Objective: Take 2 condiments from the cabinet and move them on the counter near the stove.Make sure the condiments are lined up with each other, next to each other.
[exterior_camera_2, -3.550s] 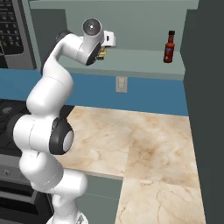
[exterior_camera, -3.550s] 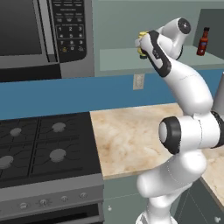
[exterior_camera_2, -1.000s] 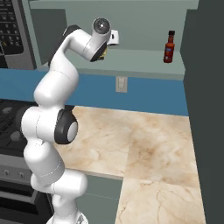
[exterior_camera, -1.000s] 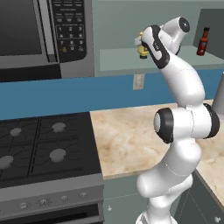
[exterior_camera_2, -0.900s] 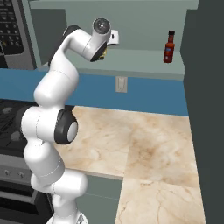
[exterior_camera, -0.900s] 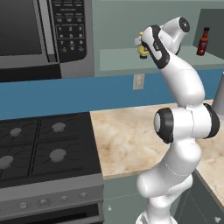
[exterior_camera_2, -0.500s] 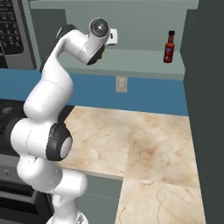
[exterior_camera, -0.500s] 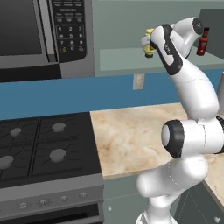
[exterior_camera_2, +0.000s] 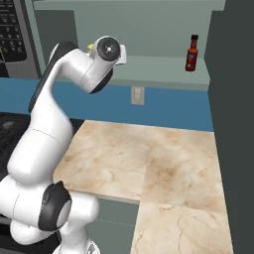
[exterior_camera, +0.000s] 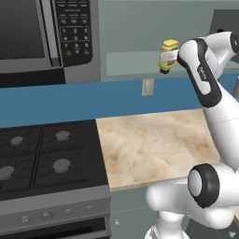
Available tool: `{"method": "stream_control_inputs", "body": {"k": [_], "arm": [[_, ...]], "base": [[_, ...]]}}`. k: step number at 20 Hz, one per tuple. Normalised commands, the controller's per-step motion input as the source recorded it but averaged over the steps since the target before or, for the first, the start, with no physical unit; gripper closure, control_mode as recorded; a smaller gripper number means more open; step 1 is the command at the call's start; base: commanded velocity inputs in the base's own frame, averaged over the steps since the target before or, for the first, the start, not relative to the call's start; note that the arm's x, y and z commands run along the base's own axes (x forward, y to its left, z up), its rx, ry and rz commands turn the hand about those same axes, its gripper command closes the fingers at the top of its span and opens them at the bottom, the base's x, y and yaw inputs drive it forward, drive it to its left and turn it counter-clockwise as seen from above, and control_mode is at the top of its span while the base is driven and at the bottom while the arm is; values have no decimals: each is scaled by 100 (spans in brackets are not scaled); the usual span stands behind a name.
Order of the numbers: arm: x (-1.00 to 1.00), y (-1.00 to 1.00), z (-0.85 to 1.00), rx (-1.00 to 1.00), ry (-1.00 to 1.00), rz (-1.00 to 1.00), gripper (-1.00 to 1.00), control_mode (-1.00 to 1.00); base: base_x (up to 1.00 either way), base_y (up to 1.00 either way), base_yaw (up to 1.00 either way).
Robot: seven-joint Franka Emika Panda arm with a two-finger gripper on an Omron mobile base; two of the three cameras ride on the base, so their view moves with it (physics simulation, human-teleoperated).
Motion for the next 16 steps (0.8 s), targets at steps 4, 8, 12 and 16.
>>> {"method": "stream_control_inputs", "body": {"k": [4,8,12,16], "arm": [[-100,7,-5,0,24,28,100,-100],[-100,46,-63,0,12,30,100,-100],[-95,69,-96,0,1,26,100,-100],[-50,79,-100,0,0,21,100,-100]], "base": [[0,0,0],[0,0,0],[0,0,0],[0,0,0]]}}
